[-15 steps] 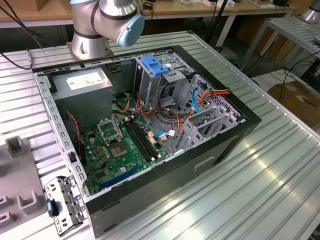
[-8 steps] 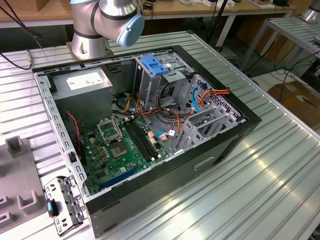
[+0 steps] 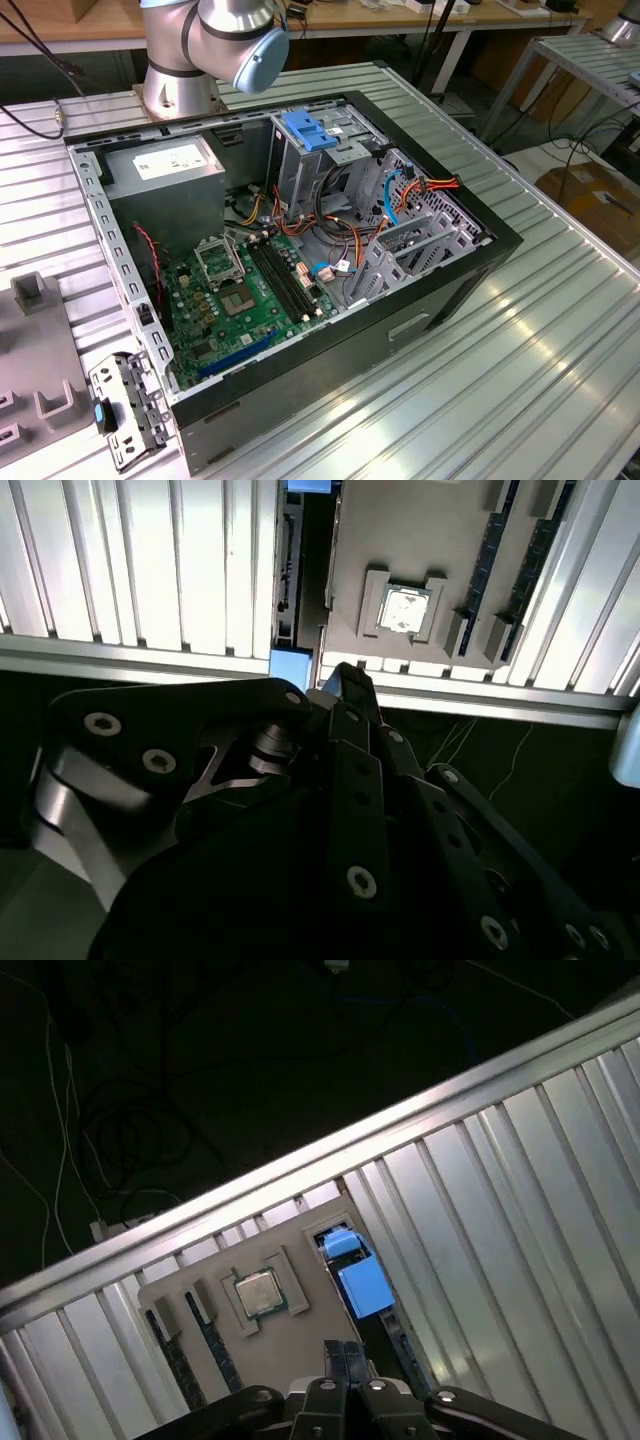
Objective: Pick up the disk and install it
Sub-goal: 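Pick up the disk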
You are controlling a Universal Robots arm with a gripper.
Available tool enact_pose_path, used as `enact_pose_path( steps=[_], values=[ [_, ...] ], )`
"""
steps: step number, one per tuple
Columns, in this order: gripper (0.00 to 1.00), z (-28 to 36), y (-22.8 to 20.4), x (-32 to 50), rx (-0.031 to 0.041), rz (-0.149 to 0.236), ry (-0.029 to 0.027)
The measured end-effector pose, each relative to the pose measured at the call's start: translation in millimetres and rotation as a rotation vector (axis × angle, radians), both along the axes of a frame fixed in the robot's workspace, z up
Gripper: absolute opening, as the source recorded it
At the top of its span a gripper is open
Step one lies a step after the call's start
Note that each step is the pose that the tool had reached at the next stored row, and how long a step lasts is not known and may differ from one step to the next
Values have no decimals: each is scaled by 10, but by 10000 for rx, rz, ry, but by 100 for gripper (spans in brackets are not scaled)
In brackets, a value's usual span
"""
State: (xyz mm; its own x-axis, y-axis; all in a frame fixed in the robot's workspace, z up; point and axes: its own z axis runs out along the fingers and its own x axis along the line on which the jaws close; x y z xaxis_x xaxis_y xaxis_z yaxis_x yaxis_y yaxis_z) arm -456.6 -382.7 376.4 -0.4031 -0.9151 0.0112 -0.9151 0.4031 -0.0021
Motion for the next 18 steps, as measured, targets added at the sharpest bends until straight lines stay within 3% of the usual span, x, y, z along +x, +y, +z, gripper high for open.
enact_pose_path(
  steps=[12,16,18],
  values=[
    [11,-1,0,0,0,1969,-8],
    [11,-1,0,0,0,2433,-10],
    [11,-1,0,0,0,2466,-10]
  ],
)
